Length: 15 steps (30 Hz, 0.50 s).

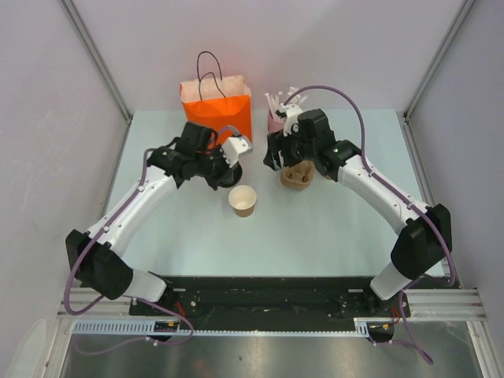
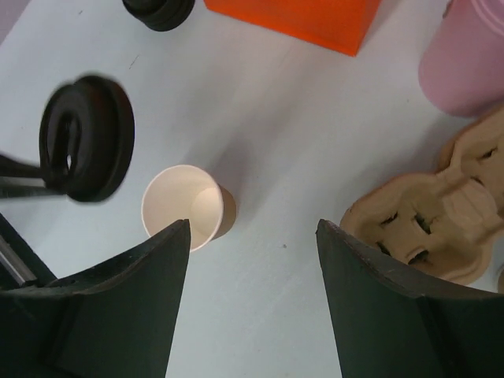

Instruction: Pack the takeout coffee

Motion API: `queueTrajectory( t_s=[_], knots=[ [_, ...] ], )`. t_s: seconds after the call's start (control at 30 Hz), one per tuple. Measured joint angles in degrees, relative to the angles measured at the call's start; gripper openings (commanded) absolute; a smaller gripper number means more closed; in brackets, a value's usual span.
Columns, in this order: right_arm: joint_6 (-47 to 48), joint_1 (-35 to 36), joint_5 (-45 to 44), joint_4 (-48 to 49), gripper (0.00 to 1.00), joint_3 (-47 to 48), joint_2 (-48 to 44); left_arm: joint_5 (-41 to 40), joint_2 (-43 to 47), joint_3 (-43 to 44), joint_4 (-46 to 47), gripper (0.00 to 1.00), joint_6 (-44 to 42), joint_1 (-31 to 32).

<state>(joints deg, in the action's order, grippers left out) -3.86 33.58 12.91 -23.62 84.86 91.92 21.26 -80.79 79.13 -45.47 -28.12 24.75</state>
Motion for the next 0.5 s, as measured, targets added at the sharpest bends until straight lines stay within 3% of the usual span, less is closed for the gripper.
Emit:
queueTrajectory(
  t_s=[0.2,0.5],
  knots=[
    [-5.3,-2.1,-1.3,0.1,0.7,-3.5,-0.9,-0.3,-4.4,-0.3,-3.6,0.0,0.3,8.5],
    [-6.5,-2.3,-3.8,-1.1,0.7,-4.3,-0.9,-3.2,-13.8,1.1,-4.9,0.0,1.2,11.1]
  ],
)
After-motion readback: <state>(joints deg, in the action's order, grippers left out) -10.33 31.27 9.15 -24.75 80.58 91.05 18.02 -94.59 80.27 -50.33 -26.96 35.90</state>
